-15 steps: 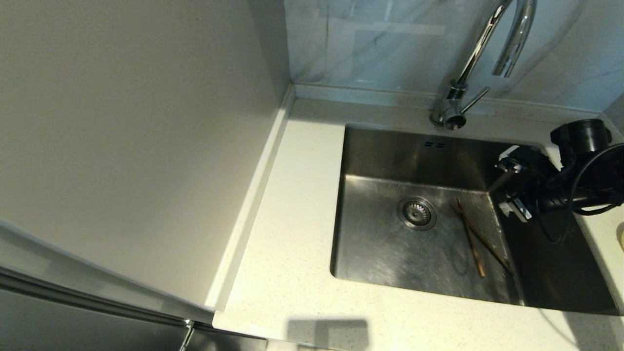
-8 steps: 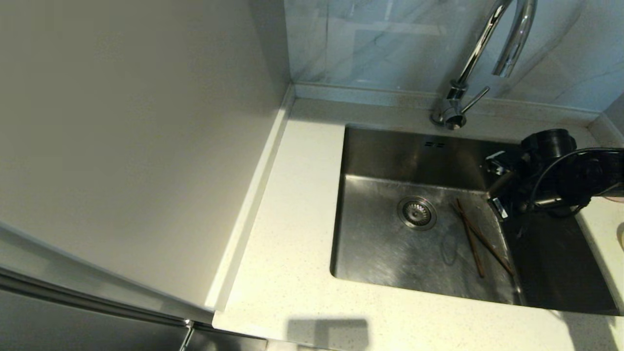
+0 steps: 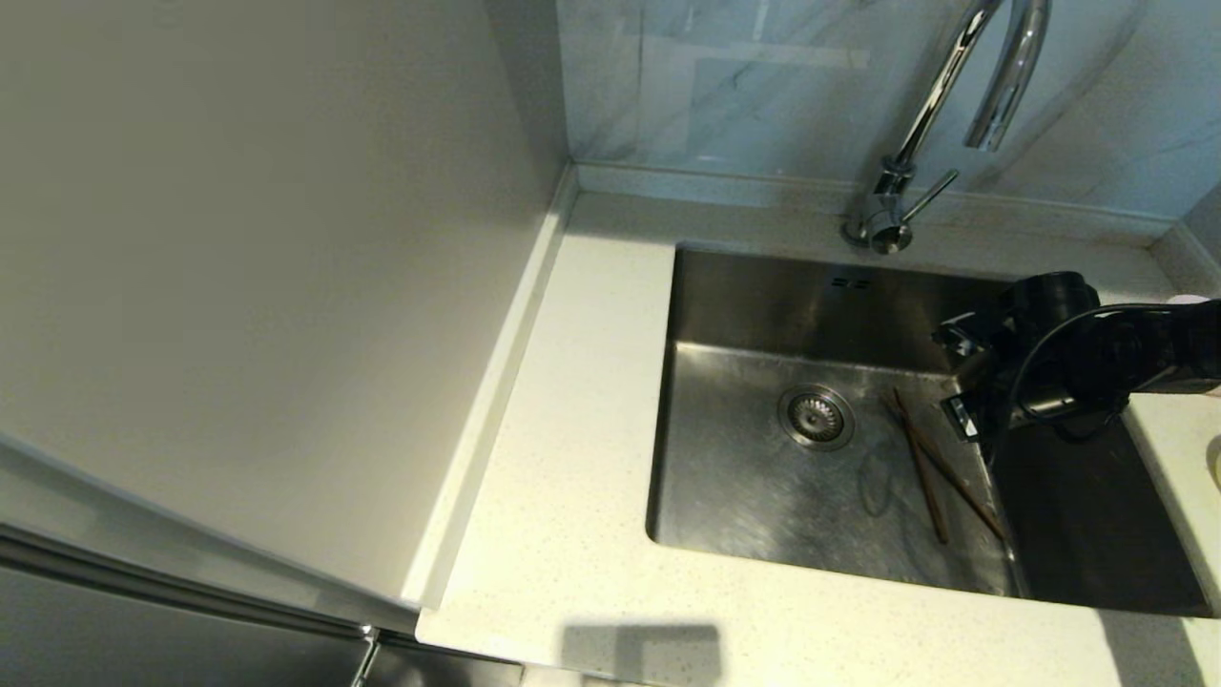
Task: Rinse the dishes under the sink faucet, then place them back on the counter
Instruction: Place the chopsticks on the bowl
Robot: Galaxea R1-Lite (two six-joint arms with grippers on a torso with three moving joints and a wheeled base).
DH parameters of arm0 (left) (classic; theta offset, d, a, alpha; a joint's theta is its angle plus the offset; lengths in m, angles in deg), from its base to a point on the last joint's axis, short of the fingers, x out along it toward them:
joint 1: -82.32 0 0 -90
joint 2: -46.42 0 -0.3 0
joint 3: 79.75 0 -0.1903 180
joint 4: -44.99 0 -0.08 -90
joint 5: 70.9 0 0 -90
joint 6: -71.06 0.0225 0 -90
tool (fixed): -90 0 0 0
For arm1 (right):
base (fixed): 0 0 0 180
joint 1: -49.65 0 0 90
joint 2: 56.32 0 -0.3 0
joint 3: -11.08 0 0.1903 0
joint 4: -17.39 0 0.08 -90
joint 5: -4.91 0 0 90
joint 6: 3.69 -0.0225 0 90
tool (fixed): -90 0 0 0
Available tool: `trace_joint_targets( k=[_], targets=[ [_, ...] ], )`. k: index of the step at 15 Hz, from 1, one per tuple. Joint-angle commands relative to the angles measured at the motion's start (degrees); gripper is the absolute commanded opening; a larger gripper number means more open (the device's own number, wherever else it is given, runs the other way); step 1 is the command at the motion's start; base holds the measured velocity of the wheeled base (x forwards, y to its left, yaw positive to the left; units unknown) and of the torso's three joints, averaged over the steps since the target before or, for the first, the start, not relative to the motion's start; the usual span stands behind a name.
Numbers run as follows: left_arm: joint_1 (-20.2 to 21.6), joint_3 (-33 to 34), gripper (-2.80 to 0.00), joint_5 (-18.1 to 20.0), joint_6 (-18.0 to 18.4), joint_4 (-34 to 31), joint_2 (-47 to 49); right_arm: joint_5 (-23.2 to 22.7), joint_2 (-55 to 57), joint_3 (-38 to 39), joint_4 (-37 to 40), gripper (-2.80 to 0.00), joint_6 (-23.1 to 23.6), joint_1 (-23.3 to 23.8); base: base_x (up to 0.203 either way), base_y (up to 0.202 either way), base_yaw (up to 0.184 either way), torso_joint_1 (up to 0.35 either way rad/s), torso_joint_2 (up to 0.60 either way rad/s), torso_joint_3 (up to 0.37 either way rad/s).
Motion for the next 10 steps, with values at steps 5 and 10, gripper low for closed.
trace_joint_targets(
  k=[5, 10],
  targets=[
    [0.00, 0.00, -2.80, -0.03, -0.01, 0.04, -0.18, 0.97, 3.47, -0.75, 0.03, 0.00, 0.03, 0.03, 0.000, 0.000, 0.000, 0.000, 0.00, 0.000],
    [0.00, 0.00, -2.80, -0.03, -0.01, 0.02, -0.18, 0.75, 9.05, -5.29, -0.02, 0.00, -0.57, 0.00, 0.000, 0.000, 0.000, 0.000, 0.00, 0.000]
  ],
)
